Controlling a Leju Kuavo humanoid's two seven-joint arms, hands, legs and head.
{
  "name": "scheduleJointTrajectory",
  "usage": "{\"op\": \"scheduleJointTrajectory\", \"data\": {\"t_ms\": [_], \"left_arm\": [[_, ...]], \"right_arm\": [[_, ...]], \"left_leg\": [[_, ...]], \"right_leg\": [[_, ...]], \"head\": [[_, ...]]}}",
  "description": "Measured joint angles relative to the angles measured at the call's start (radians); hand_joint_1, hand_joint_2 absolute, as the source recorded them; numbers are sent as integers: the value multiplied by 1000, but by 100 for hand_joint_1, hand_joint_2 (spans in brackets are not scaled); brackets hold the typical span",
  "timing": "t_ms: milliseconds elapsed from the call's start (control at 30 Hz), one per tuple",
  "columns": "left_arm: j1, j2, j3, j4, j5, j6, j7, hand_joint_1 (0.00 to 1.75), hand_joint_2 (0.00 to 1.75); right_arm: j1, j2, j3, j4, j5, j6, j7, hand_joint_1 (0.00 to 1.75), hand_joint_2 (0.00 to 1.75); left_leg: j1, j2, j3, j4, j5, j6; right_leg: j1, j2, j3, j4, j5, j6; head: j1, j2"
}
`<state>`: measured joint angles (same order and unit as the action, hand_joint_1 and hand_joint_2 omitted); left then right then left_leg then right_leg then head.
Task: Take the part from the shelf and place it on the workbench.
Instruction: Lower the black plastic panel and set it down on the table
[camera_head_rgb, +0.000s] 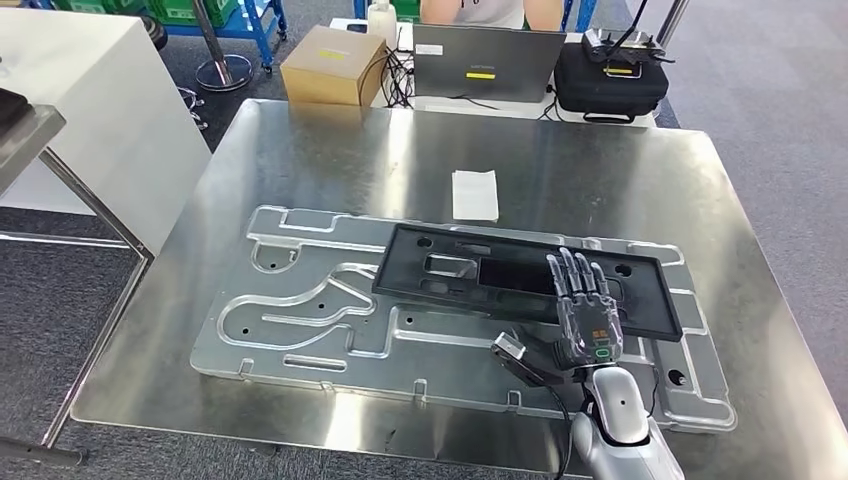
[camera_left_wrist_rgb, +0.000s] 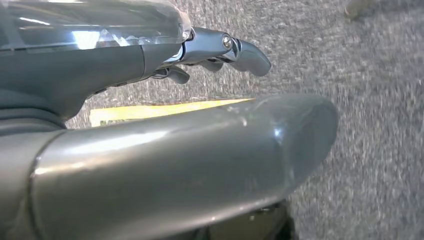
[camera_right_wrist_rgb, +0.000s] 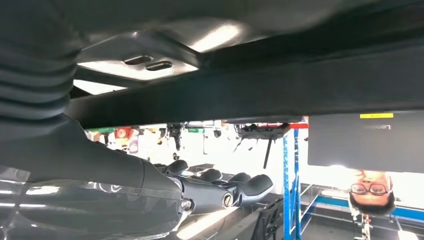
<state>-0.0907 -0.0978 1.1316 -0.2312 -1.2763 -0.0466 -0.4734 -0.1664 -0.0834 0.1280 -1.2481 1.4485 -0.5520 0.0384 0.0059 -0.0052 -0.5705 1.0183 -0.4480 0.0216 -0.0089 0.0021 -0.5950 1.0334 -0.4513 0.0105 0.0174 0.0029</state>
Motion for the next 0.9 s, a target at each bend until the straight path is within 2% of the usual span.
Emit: {"op": "scheduleJointTrajectory", "data": {"t_ms": [67,133,167,200,267,300,333,367,433,467,500,600,633,667,700,767,800,833,867,900], "left_arm": [[1,0,3,0,2,-4,0,0,0],[2,0,6,0,6,-7,-1,0,0],[2,0,8,0,7,-8,-2,0,0],[2,1,10,0,8,-10,-2,0,0],[4,1,15,0,10,-16,-4,0,0],[5,1,16,0,10,-18,-4,0,0],[7,1,18,0,11,-20,-5,0,0],[7,1,18,0,12,-20,-6,0,0],[6,2,19,0,15,-22,-7,0,0],[6,2,19,0,16,-22,-8,0,0],[5,2,19,0,17,-22,-8,0,0],[6,2,20,0,17,-23,-9,0,0],[5,2,20,0,17,-23,-9,0,0],[4,2,20,0,17,-24,-9,0,0],[4,2,20,0,17,-24,-9,0,0],[3,2,21,0,18,-26,-10,0,0],[4,2,21,0,18,-27,-10,0,0],[4,2,22,0,19,-28,-10,0,0],[4,2,22,0,19,-29,-10,0,0],[4,2,23,0,19,-30,-10,0,0]], "right_arm": [[3,0,-2,0,-1,-2,-2,0,0],[6,3,-3,0,-1,-5,-5,0,0],[7,4,-3,0,-1,-7,-6,0,0],[9,6,-3,0,0,-9,-7,0,0],[14,9,-3,1,4,-14,-9,0,0],[18,10,-3,1,8,-16,-9,0,0],[21,12,-3,2,11,-17,-9,0,0],[24,12,-3,3,16,-19,-9,0,0],[28,15,-4,4,23,-21,-10,0,0],[29,16,-4,4,26,-22,-10,0,0],[29,16,-4,4,28,-23,-10,0,0],[30,16,-5,4,35,-28,-10,0,0],[32,17,-5,4,37,-29,-10,0,0],[33,17,-6,4,39,-30,-10,0,0],[34,17,-6,4,41,-31,-10,0,0],[36,17,-7,4,47,-32,-11,0,0],[37,17,-7,4,49,-32,-11,0,0],[40,18,-7,4,51,-31,-11,0,0],[41,18,-7,4,53,-31,-11,0,0],[42,18,-7,4,56,-31,-11,0,0]], "left_leg": [[-2,-1,-2,1,1,-10],[-2,-1,-5,7,-10,-20],[-1,0,-12,29,-32,-24],[0,0,-27,71,-66,-28],[4,0,-71,197,-144,-34],[6,0,-85,249,-169,-37],[7,0,-84,268,-175,-39],[8,0,-62,245,-161,-40],[10,0,20,112,-115,-40],[8,-1,53,52,-95,-38],[7,-2,70,15,-84,-35],[0,-2,65,4,-64,-14],[0,0,60,1,-54,-6],[1,1,53,-2,-42,3],[3,3,43,-5,-30,11],[2,5,16,-4,-9,18],[0,5,1,-3,1,18],[-2,5,-14,-2,10,18],[-5,5,-28,-1,20,18],[-7,5,-40,0,28,18]], "right_leg": [[5,1,2,-12,3,-6],[-1,-1,1,-20,11,-17],[-4,-3,0,-25,16,-24],[-7,-6,-3,-28,21,-31],[-5,-9,-14,-28,29,-36],[-4,-10,-21,-27,33,-36],[-4,-10,-28,-24,38,-34],[-4,-9,-36,-20,42,-32],[-7,-8,-52,-9,50,-24],[-7,-8,-58,-4,54,-18],[-6,-7,-62,-1,58,-12],[-6,-5,-65,-8,78,11],[-9,-4,-68,-6,74,17],[-11,-3,-77,9,53,22],[-12,-3,-91,43,14,25],[-13,-3,-130,166,-87,30],[-13,-3,-143,226,-118,32],[-13,-3,-142,264,-128,32],[-12,-3,-124,268,-117,29],[-9,-3,-87,235,-95,24]], "head": [[0,0],[-1,0],[-3,0],[-6,0],[-10,0],[-10,0],[-10,0],[-10,0],[-11,0],[-10,0],[-9,0],[-7,0],[-7,0],[-7,0],[-5,0],[-3,0],[-2,0],[-3,0],[-3,0],[-3,0]]}}
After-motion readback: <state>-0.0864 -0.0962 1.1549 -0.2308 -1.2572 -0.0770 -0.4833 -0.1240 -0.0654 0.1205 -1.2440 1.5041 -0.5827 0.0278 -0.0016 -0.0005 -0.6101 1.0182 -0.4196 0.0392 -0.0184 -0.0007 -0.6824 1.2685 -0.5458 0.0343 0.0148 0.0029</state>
